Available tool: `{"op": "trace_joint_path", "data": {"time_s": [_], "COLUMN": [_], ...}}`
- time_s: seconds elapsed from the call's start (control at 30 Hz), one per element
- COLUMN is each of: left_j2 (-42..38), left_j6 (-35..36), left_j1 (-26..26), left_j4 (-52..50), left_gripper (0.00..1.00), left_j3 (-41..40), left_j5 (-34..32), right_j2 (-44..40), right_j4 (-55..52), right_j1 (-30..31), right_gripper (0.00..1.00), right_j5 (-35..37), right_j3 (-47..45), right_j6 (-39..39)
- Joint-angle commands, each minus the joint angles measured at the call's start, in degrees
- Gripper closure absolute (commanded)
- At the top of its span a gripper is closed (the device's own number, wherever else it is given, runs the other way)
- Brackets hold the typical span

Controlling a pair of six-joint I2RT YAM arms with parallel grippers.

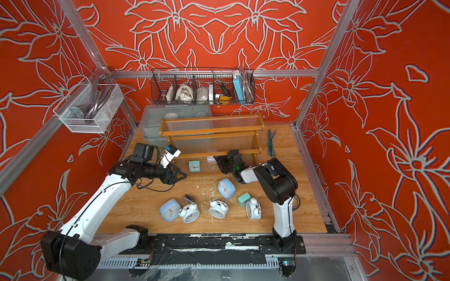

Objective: Place the alarm clocks on the shelf by style
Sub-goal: Adjust the alarm on the shelf.

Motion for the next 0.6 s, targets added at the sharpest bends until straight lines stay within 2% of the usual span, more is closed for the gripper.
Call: {"op": "trace_joint_path", "data": {"time_s": [0.0, 0.57], "left_j2": [-1.22, -1.59], "left_j6": [-0.18, -0.25], "left_j1": [0.51, 0.69], "left_j4": [-0.54, -0.63], "left_gripper": [0.33, 0.33], "left_j3": [-0.47, -0.44], "left_j5": [0.64, 0.99], "right_j2": [1.95, 1.97], "right_j4": [-4.65, -6.75], "right_j1": [-0.19, -0.19], "right_gripper": [0.45, 0.63], "right_j5": [0.56, 0.89], "right_j3": [1.08, -2.41], "right_j6": [-0.84, -0.96]}}
